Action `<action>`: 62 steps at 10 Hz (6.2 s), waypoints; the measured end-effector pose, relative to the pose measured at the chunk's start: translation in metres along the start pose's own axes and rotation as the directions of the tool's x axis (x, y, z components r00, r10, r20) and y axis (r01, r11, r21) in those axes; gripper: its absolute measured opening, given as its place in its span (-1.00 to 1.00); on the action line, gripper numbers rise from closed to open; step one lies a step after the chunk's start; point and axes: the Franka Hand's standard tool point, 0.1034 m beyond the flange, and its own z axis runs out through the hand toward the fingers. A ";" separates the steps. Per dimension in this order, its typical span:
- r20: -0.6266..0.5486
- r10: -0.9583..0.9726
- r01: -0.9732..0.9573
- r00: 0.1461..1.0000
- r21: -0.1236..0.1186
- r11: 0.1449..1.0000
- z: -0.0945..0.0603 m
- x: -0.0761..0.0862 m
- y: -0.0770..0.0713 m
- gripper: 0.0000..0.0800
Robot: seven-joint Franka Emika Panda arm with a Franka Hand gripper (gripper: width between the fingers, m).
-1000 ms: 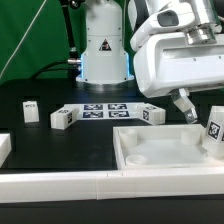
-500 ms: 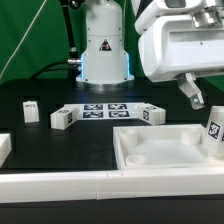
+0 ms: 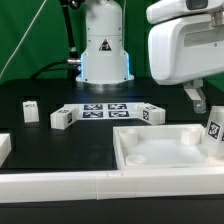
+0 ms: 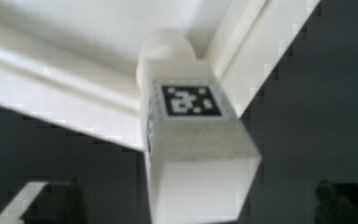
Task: Assemble one leg
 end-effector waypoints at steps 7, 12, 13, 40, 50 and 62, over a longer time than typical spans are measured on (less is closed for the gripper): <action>0.116 0.077 -0.081 0.990 0.029 0.996 0.003 0.008 -0.006 0.62; 0.042 0.081 -0.081 0.996 -0.004 0.997 0.011 0.013 0.007 0.62; 0.042 0.081 -0.081 0.996 -0.004 0.997 0.011 0.013 0.007 0.62; -0.078 0.961 -0.964 0.265 -0.029 0.263 0.025 0.002 0.021 -0.26; -0.013 0.557 -0.555 0.831 -0.097 0.826 0.025 0.005 0.003 0.62; 0.052 0.021 -0.014 0.998 -0.126 0.992 0.022 0.006 0.020 -0.27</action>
Offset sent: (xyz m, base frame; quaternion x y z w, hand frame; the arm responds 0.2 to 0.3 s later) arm 0.0000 0.0000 0.0000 0.0000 0.0000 0.0000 1.0000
